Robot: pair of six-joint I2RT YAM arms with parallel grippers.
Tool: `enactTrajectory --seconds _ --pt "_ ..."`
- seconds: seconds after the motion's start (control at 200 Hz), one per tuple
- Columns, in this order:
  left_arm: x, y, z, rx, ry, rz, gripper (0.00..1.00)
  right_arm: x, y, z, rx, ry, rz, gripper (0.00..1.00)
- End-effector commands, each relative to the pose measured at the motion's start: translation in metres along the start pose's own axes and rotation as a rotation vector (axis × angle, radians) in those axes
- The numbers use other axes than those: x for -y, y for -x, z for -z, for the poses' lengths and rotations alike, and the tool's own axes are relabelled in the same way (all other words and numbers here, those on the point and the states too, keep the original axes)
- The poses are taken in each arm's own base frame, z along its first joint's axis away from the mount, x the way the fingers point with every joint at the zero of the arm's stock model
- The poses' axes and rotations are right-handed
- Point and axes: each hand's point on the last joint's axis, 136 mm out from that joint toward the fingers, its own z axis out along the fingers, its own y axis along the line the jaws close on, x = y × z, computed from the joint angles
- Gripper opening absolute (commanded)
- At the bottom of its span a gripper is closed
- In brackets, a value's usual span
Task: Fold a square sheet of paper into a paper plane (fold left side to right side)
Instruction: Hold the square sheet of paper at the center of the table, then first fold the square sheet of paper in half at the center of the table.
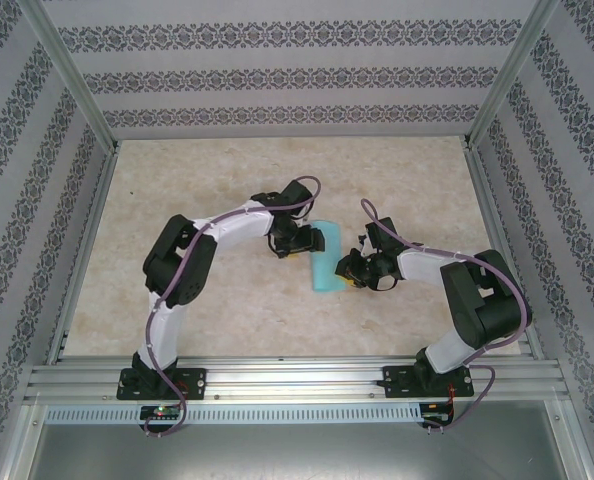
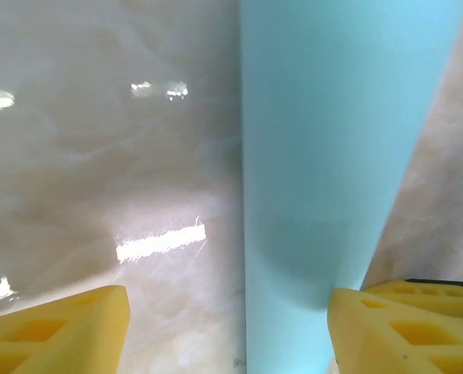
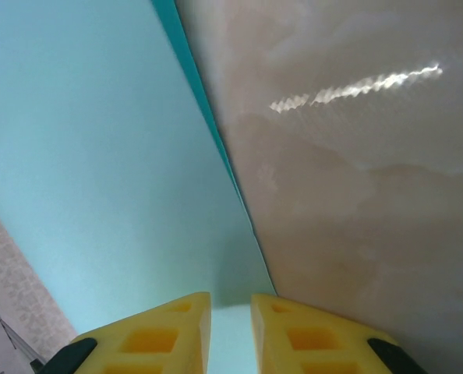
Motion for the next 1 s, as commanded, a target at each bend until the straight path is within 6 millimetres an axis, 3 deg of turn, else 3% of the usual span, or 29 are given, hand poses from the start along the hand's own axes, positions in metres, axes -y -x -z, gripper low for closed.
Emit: enactTrajectory --seconds 0.0,0.15,0.435,0.595,0.994 --pt "0.028 0.010 0.032 0.071 -0.115 -0.067 0.62 0.016 -0.007 -0.007 -0.024 -0.074 0.004 0.23" --pt "0.058 0.003 0.021 0.018 -0.305 -0.072 0.49 0.017 -0.007 -0.008 -0.027 -0.074 0.002 0.23" --pt "0.075 -0.004 -0.006 -0.049 -0.399 -0.065 0.39 0.017 -0.007 -0.009 -0.031 -0.075 0.001 0.23" --pt "0.062 -0.007 -0.021 -0.068 -0.360 -0.049 0.38 0.017 -0.007 -0.009 -0.031 -0.075 0.000 0.23" --pt "-0.006 -0.005 -0.048 -0.053 -0.121 -0.008 0.36 0.024 -0.012 -0.009 -0.047 -0.101 0.000 0.23"
